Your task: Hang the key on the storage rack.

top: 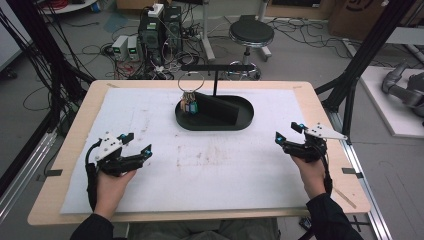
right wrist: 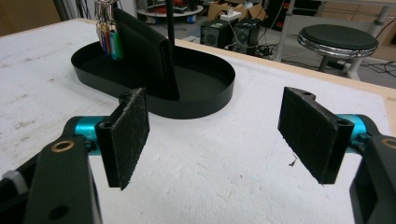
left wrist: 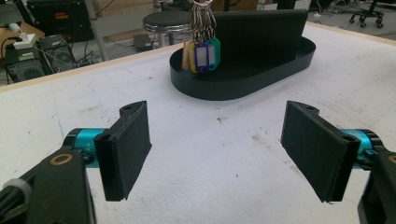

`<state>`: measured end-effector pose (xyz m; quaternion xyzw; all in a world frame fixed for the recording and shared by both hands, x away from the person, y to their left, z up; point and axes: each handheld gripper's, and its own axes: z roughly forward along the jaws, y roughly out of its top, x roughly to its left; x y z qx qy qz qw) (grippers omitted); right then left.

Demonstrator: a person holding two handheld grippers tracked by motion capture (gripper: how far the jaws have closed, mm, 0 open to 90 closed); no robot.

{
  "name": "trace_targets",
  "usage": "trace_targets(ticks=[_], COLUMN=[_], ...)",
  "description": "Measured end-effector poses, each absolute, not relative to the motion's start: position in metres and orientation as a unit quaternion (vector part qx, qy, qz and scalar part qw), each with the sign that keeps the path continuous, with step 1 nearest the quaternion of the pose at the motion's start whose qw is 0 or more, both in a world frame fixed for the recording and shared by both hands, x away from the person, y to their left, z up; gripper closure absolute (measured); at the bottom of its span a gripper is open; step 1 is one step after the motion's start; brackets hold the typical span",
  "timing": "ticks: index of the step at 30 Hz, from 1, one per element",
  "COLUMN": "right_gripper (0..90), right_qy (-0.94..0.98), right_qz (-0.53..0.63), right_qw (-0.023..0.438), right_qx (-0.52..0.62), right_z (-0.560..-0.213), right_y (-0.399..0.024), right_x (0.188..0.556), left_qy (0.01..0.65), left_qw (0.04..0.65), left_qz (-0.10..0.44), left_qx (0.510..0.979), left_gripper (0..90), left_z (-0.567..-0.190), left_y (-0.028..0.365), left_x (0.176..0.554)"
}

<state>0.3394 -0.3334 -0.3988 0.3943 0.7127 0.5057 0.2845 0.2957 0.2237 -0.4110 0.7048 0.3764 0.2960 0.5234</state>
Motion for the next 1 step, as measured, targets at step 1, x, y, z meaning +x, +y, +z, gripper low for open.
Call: trace_targets(ticks=[1], right_gripper=[25.2], right_qy=[0.712], right_qz=[0.505], right_qw=[0.285], right_qx=[0.395], right_z=[-0.3989], right_y=[-0.3338], right_x=[0.3393], left_qy=[0.376], left_qw=[0.525], left_qz=[0.296], left_qx=[0.704], left_gripper=[23.9], left_z=[-0.4108], left_y=[0.2231], left_x=[0.2963])
